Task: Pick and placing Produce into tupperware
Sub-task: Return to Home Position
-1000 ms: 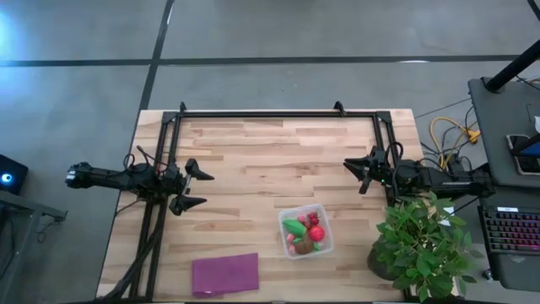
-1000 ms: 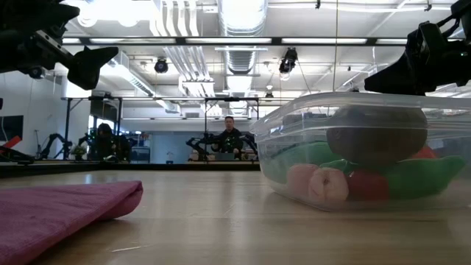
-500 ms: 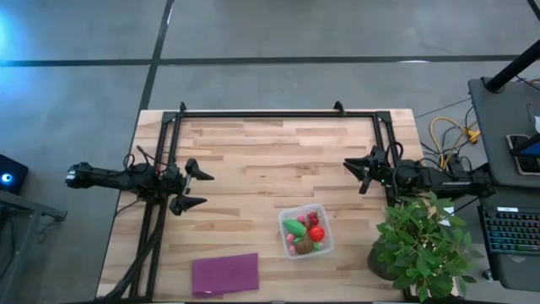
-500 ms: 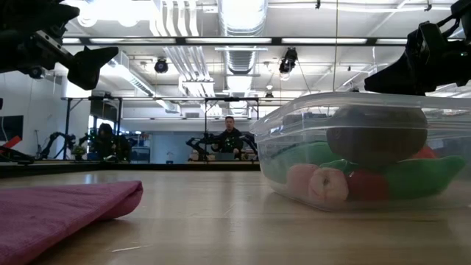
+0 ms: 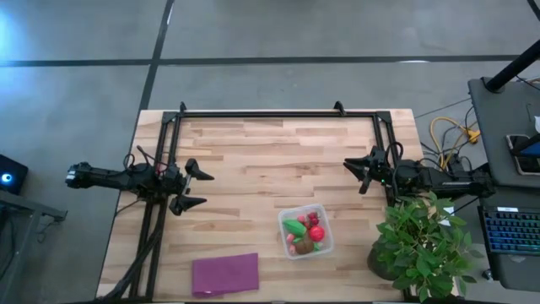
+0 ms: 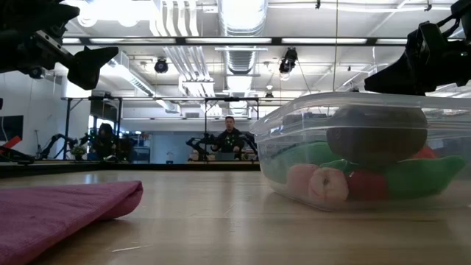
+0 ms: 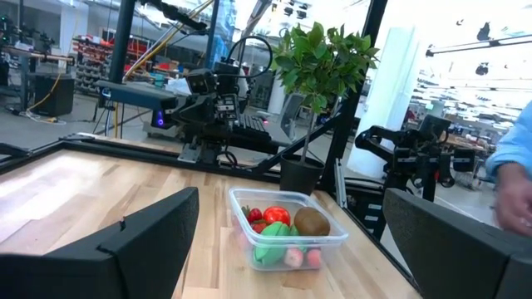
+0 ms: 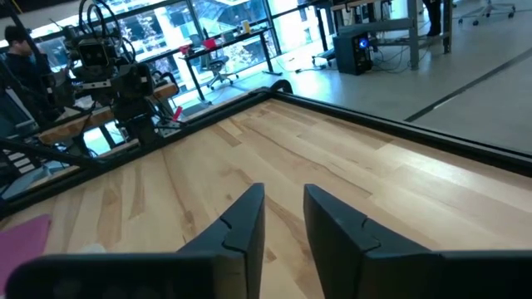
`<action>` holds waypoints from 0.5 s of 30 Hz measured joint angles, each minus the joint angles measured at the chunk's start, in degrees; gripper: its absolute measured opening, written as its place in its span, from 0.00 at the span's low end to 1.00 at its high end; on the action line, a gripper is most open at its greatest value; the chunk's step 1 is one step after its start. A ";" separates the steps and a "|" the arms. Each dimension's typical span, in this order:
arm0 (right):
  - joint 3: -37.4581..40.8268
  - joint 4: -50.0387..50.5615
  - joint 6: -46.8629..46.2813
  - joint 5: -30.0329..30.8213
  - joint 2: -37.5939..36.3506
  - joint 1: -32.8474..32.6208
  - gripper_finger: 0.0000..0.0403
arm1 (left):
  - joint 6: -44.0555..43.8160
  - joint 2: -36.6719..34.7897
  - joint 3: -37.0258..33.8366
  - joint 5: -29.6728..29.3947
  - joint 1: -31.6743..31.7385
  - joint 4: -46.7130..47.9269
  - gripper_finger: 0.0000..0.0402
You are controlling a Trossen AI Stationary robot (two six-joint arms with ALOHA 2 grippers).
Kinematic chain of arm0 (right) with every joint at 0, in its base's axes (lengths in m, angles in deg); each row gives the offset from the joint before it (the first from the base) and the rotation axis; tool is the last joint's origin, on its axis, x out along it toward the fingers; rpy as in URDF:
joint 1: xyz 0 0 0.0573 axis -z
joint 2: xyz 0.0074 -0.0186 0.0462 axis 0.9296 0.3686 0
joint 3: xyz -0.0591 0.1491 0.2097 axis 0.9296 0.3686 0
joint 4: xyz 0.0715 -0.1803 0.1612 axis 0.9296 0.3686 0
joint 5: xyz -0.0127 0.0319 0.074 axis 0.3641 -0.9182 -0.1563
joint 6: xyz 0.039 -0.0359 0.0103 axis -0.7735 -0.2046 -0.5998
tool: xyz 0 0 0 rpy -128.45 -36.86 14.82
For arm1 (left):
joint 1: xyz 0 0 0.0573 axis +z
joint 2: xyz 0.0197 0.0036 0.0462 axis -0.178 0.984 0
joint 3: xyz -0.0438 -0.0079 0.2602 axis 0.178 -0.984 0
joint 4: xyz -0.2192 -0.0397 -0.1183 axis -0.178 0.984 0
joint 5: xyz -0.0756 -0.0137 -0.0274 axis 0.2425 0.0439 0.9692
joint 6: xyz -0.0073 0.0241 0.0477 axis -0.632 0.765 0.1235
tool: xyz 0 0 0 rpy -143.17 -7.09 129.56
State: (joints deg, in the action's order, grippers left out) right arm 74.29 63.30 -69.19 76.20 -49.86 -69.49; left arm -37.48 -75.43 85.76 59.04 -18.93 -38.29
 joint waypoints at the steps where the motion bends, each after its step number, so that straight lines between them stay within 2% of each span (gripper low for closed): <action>1: 0.01 -0.01 0.00 0.00 -0.01 -0.01 0.20 | -0.02 -0.01 0.00 -0.02 0.00 0.00 0.91; 15: 0.01 0.00 0.00 0.00 0.00 0.00 0.18 | -0.02 -0.03 0.00 0.00 -0.02 0.09 0.91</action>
State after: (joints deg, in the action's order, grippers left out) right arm 74.30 63.30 -69.19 76.20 -49.86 -69.48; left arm -37.50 -75.46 85.76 59.04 -18.94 -38.21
